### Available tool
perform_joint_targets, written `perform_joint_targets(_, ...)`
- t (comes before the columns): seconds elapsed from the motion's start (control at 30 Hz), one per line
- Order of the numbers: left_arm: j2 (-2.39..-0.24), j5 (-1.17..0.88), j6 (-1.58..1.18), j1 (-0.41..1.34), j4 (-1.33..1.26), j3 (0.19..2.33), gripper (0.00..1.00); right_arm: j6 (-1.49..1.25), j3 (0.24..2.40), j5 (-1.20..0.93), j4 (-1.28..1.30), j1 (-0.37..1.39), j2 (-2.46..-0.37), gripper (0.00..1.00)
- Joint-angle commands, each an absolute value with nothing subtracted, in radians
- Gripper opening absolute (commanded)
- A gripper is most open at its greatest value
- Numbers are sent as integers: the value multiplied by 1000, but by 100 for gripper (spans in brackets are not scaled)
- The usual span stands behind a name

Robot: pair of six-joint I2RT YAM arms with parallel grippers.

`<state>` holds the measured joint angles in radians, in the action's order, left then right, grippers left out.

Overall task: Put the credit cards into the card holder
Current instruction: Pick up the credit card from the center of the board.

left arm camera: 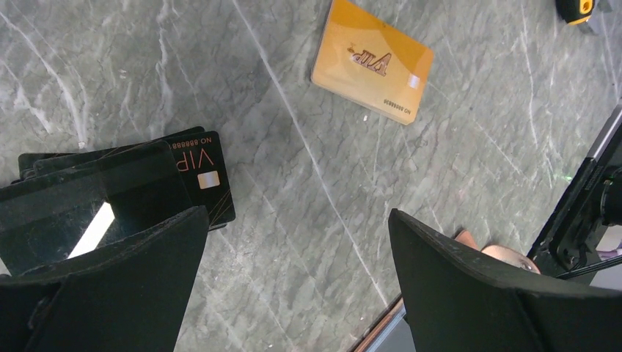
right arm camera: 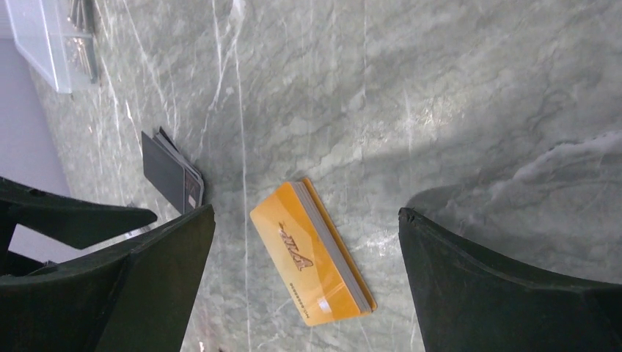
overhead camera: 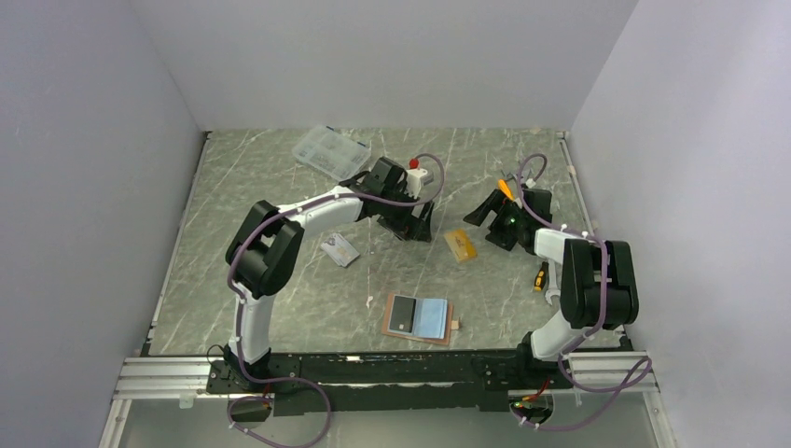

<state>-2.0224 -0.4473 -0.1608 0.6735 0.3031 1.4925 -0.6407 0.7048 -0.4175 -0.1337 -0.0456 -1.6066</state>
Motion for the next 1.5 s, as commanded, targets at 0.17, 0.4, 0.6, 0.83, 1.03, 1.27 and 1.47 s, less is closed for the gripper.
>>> perform_joint_targets(0.17, -2034, -449, -193, 674, 253, 1525, 99, -650, 625, -457, -95, -45, -1565, 99)
perform_joint_targets(0.4, -2053, -410, -149, 681, 239, 1544, 99, -689, 587, -502, -152, -5, -1565, 93)
perform_joint_targets(0.6, -2047, -338, -34, 716, 223, 1546, 97, -720, 560, -491, -157, 63, -1556, 83)
perform_joint_targets(0.83, -2057, -308, 77, 743, 219, 1543, 95, -746, 499, -467, -139, 63, -1487, 74)
perform_joint_targets(1.03, -2063, -261, 140, 770, 183, 1533, 95, -792, 441, -495, -181, 89, -1449, 69)
perform_joint_targets(1.27, -2103, -258, 174, 778, 184, 1580, 95, -712, 534, -496, -78, 22, -1456, 65)
perform_joint_targets(1.47, -2132, -233, 199, 795, 172, 1602, 95, -702, 578, -511, -99, 7, -1522, 61)
